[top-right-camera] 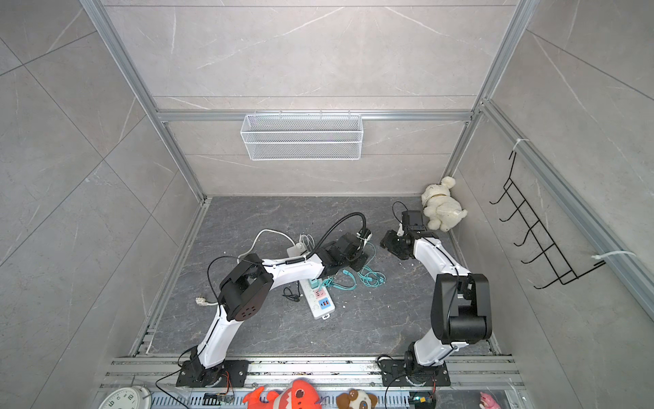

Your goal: Insert the plug

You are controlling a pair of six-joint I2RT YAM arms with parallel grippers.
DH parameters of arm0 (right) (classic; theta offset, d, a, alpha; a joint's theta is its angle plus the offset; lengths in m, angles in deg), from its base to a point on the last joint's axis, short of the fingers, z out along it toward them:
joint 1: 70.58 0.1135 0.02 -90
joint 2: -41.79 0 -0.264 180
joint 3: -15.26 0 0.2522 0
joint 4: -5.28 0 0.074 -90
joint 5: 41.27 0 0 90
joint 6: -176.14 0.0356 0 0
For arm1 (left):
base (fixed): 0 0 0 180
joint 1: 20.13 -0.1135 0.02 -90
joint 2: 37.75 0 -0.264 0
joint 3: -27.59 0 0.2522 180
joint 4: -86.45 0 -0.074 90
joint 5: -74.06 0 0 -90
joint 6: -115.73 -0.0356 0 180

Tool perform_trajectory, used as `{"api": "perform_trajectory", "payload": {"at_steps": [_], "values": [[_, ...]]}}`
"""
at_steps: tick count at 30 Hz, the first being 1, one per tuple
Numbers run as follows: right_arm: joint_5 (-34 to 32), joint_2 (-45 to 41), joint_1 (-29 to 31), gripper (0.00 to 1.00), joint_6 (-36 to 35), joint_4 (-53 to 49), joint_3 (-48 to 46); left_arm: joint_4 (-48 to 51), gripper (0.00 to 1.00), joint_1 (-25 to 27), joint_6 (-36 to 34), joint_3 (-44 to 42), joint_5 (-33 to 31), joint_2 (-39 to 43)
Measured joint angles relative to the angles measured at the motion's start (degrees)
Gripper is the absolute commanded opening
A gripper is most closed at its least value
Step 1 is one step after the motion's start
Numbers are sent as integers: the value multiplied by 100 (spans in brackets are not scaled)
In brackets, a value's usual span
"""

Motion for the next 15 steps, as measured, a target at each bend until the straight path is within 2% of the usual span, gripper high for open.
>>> {"api": "perform_trajectory", "payload": {"at_steps": [6, 15], "values": [[85, -391, -15, 58, -46, -94, -256, 140, 52, -4, 240, 254, -133, -295], [236, -446, -42, 58, -170, -162, -363, 299, 51, 44, 428, 343, -197, -367]]}}
